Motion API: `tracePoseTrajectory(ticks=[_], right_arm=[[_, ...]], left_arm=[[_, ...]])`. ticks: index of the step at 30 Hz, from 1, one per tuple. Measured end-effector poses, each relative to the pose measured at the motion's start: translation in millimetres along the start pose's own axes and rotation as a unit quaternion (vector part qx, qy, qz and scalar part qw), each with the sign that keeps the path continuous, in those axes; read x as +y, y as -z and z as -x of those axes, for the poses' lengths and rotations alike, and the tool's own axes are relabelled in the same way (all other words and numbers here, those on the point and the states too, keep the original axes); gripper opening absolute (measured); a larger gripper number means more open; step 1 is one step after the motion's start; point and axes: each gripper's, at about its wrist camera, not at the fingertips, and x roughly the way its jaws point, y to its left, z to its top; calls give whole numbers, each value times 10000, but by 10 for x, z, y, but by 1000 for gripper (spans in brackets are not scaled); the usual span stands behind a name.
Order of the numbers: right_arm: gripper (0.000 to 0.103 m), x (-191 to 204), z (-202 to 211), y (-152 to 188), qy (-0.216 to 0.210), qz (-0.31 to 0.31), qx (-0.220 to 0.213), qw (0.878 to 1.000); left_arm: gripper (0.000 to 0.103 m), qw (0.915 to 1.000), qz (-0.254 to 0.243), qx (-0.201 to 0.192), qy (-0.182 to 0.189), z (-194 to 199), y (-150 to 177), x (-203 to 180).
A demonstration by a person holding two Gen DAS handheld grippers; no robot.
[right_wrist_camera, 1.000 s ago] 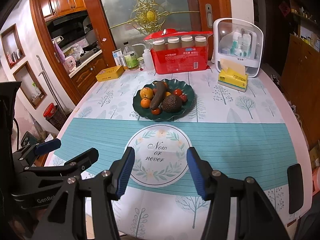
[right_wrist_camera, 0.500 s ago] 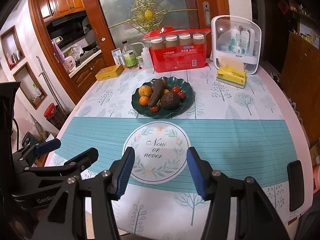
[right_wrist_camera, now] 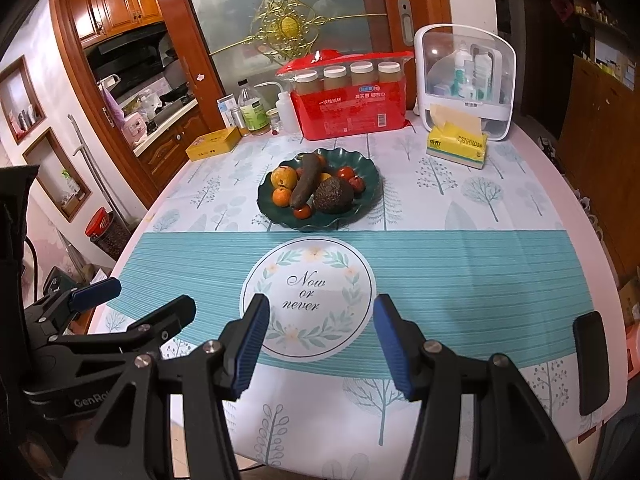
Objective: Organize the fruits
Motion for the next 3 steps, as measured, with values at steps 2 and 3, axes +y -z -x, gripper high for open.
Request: tracePoseTrajectory(ticks=[2,3], right_arm=[[55,-4,-1,0,4,6,0,10000],[55,4,0,8,8,6,1,10000]], left_arm=[[99,10000,-1,4,2,-2,-4,-4],[99,10000,0,8,5,-5,-2,-2]])
